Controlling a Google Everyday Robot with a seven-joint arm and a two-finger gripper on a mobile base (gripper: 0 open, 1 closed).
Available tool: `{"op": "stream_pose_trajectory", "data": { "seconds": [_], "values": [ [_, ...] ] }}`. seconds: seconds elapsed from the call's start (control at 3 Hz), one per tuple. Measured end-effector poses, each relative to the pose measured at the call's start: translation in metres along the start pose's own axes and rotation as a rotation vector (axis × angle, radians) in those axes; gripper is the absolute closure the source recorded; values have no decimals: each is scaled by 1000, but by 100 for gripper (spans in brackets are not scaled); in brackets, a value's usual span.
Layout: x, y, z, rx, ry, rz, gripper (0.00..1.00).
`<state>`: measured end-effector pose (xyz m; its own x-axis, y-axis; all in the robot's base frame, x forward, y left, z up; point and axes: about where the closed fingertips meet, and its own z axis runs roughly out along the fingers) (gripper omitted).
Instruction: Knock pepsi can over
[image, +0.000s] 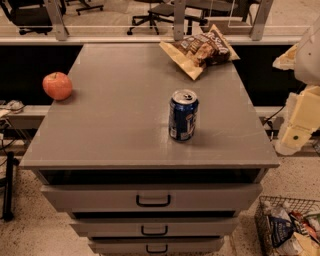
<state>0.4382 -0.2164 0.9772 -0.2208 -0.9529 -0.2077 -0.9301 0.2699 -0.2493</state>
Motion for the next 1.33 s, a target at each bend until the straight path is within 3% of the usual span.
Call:
{"op": "stream_pose_trajectory", "data": {
  "seconds": [0.33, 0.67, 1.0, 1.33],
  "values": [
    [0, 0, 0, 0, 0, 0, 0],
    [-12, 0, 18, -32, -88, 9, 0],
    [-40, 0, 53, -90, -235, 18, 0],
    [-67, 1, 83, -115, -377, 16, 0]
  ]
}}
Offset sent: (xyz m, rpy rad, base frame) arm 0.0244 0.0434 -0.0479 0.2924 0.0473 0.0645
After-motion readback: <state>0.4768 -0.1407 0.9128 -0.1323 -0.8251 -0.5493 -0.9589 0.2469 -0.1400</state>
